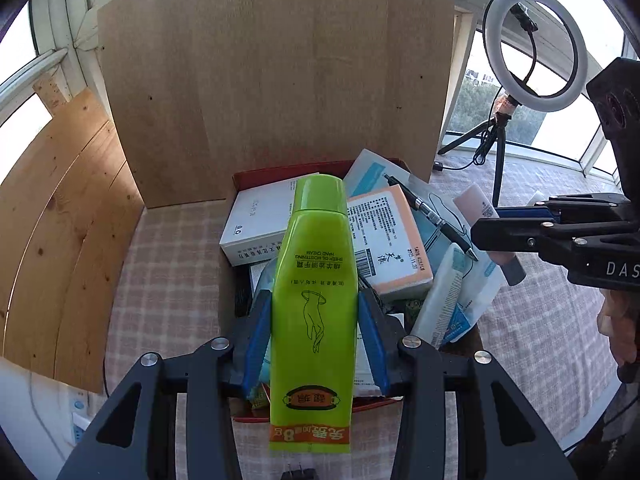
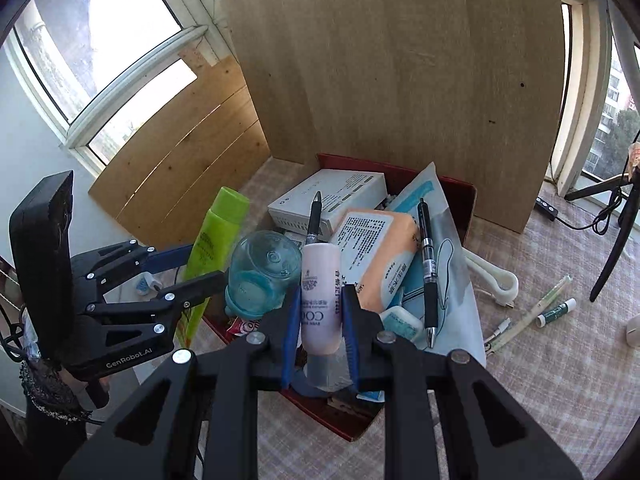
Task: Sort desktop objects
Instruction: 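Carry both tubes into the red box and open both grippers, then withdraw both tools up and out of the red box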
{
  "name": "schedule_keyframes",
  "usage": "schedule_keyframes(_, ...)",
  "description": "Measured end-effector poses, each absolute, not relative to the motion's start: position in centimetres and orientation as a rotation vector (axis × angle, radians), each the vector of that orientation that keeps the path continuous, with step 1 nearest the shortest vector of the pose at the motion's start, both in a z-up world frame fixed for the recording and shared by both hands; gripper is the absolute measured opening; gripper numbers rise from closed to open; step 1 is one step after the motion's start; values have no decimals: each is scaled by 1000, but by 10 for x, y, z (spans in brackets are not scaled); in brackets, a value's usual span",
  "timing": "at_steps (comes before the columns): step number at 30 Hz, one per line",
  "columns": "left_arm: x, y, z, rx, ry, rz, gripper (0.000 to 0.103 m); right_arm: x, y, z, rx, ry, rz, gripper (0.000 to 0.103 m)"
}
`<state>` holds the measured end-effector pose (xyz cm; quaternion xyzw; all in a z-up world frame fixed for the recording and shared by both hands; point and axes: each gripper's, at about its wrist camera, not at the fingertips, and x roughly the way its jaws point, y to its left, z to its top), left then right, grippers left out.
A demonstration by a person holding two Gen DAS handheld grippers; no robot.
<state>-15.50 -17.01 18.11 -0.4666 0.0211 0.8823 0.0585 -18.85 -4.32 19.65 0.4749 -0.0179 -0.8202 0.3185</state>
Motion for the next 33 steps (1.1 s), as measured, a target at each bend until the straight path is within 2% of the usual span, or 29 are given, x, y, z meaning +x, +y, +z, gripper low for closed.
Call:
schedule_keyframes(12,-223,-141,167,-1437,103,2650,42,-239,-62,185,1300,-8,-2202,20)
schedule_keyframes(13,-228,-143,164,-1460,103,2665,42,-244,-63,182,1320,1,-2211,27)
schedule_keyframes(15,-232,-146,162,-1470,84,2683,42,-254,-62,178,1349,9,-2232,53)
schedule_keyframes(16,-230,-148,164,-1454,67,2687,42,-256,-58,178,1333,-14,-2246,54)
schedule_keyframes(22,-219,-159,172,-1417,50,2711,42,-262,-37,182,1317,-73,-2258,54)
schedule_keyframes(33,-175,-147,191,-1384,119,2736,42,-223,6,194,1265,16,-2349,54)
